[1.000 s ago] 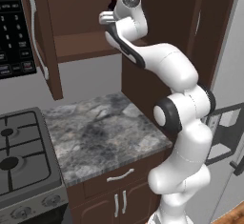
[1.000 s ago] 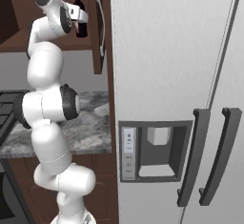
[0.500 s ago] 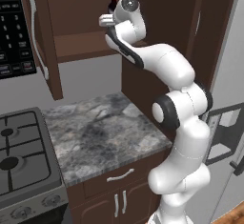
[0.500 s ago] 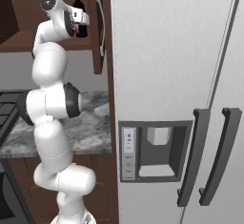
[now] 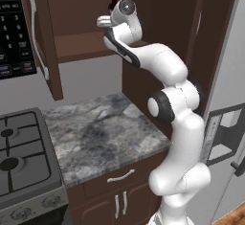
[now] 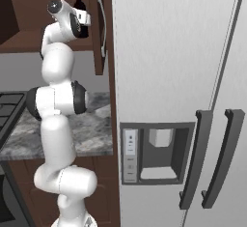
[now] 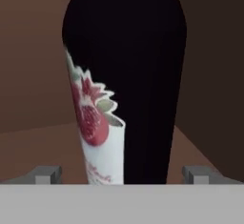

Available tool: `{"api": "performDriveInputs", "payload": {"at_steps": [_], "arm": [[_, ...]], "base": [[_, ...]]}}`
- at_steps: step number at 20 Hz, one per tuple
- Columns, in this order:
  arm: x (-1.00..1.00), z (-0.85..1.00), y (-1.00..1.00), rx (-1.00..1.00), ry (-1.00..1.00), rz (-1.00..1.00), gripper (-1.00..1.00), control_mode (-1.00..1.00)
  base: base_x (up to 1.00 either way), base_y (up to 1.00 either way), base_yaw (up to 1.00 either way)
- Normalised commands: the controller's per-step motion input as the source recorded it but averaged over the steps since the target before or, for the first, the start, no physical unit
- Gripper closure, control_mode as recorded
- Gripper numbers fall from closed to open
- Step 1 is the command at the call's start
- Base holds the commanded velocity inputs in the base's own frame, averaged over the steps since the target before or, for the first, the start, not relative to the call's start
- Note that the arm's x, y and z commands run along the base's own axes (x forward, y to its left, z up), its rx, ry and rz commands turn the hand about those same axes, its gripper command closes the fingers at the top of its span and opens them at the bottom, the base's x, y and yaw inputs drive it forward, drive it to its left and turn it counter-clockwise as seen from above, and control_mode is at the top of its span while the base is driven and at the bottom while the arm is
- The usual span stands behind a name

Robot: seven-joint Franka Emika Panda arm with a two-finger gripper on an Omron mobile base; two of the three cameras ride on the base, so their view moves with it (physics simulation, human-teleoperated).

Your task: Open the cabinet directly in front. Then move the wine and the mug to the dining counter with the jar on it.

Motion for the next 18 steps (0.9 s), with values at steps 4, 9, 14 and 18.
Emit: {"api": "performDriveInputs", "payload": {"at_steps": [4,9,14,18], "arm": [[0.40,0.00,0.11,-0.01,0.01,0.00,-1.00,-1.00],[0.31,0.00,0.01,-0.01,0.08,0.00,-1.00,-1.00],[0.14,-0.11,0.00,-0.03,0.09,0.00,1.00,-1.00],[0.00,0.00,0.00,0.00,0.01,0.00,1.00,-1.00]], "base": [[0.00,0.00,0.00],[0.00,0.00,0.00],[0.00,0.00,0.00],[0.00,0.00,0.00]]}}
